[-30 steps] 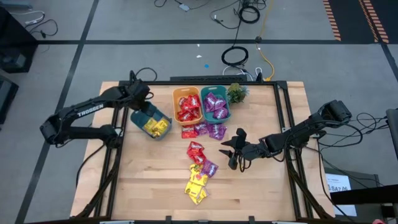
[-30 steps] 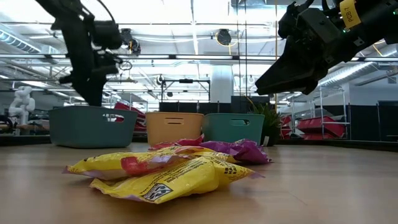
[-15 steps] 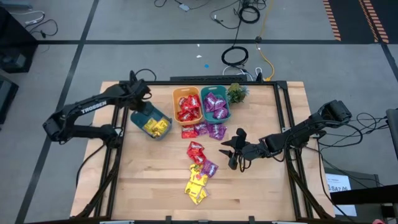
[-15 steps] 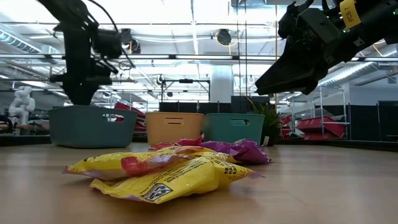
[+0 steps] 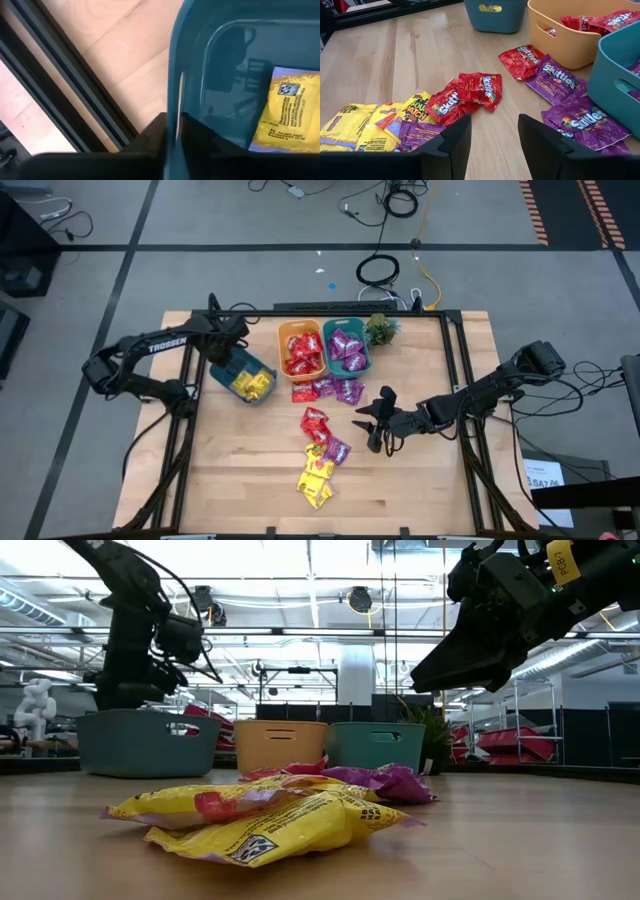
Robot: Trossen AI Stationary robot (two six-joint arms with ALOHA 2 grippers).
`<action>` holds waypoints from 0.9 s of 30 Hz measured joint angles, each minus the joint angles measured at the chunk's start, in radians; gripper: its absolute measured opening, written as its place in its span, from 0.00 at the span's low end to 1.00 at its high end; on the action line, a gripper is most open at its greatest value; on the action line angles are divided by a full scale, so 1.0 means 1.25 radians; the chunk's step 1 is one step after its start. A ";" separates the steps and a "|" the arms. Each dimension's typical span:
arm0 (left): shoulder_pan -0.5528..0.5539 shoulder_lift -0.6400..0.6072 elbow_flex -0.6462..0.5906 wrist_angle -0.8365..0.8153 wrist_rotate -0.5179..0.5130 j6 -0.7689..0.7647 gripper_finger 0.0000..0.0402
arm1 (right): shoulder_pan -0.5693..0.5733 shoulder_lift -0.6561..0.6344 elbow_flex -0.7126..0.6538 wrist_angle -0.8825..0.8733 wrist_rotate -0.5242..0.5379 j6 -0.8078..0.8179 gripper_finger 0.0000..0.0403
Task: Sort candy
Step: Adjust the blue bin
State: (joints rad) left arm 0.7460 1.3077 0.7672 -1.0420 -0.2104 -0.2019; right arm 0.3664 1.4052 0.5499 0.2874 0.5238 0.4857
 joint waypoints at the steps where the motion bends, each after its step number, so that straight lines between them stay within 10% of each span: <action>1: 0.000 0.002 0.001 0.000 0.000 0.004 0.09 | 0.000 0.000 0.000 0.000 0.000 0.000 0.38; 15: 0.000 0.033 0.175 0.038 0.005 0.285 0.01 | 0.000 0.000 0.000 0.000 0.000 -0.003 0.38; 27: 0.000 0.315 0.336 -0.096 0.000 0.540 0.01 | 0.000 0.000 0.000 0.000 0.002 -0.003 0.38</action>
State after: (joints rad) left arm 0.7461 1.7015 1.1872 -1.1618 -0.2109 0.4726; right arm 0.3664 1.4052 0.5499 0.2874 0.5262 0.4820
